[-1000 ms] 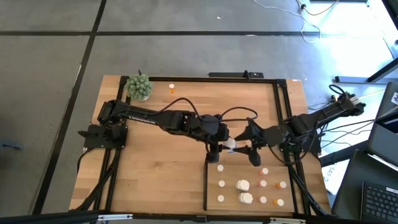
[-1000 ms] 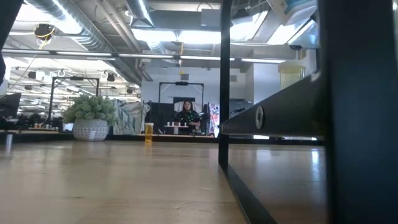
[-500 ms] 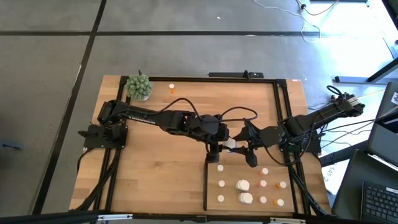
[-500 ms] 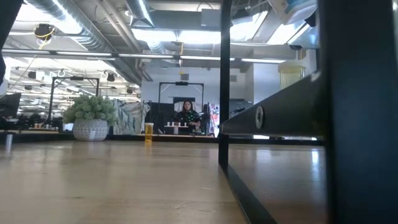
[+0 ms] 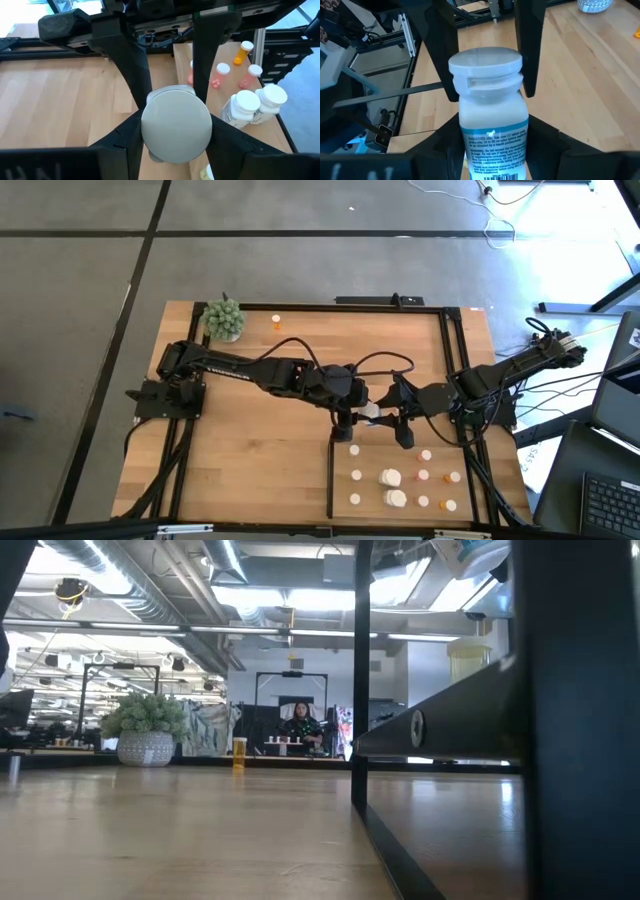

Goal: Pick and place medicine bottles onto shelf by color
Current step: Put the supplement bottle on the shelf aligned with the other supplement bottle

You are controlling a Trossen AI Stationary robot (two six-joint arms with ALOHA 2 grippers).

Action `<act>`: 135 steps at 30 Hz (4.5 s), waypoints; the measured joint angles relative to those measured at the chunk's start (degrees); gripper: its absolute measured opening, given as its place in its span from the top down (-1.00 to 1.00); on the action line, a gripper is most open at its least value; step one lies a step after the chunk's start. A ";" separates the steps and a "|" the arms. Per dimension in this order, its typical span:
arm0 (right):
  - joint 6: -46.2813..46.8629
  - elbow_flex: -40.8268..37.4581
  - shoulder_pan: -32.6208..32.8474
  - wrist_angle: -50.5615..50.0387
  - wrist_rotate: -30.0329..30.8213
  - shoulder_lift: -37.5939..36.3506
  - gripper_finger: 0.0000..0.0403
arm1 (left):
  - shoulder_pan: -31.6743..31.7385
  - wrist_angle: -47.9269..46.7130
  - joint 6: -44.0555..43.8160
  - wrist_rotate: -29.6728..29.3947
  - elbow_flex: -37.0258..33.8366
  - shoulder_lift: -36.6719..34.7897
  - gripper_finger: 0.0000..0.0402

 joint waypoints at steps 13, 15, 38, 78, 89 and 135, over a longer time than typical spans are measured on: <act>0.47 0.00 0.00 0.02 0.02 -0.07 0.20 | -0.02 0.33 -2.47 -0.83 0.00 0.02 0.10; 0.45 0.00 0.00 0.00 0.12 -0.07 0.20 | 0.00 0.35 -1.78 -0.81 0.00 0.00 0.10; 0.59 0.00 -0.02 0.02 0.04 -0.07 0.20 | -0.28 0.66 -1.25 -1.29 0.00 0.01 0.07; 0.93 0.00 -0.02 0.02 0.05 -0.02 0.20 | -0.26 0.74 -0.38 -2.01 0.00 0.00 0.06; 1.92 0.00 -0.02 0.04 0.21 -0.02 0.20 | -0.24 0.89 0.15 -2.23 0.00 0.01 0.03; 2.22 0.00 0.00 0.02 -0.20 -0.02 0.20 | -0.56 0.64 -4.97 -0.85 0.02 0.01 0.03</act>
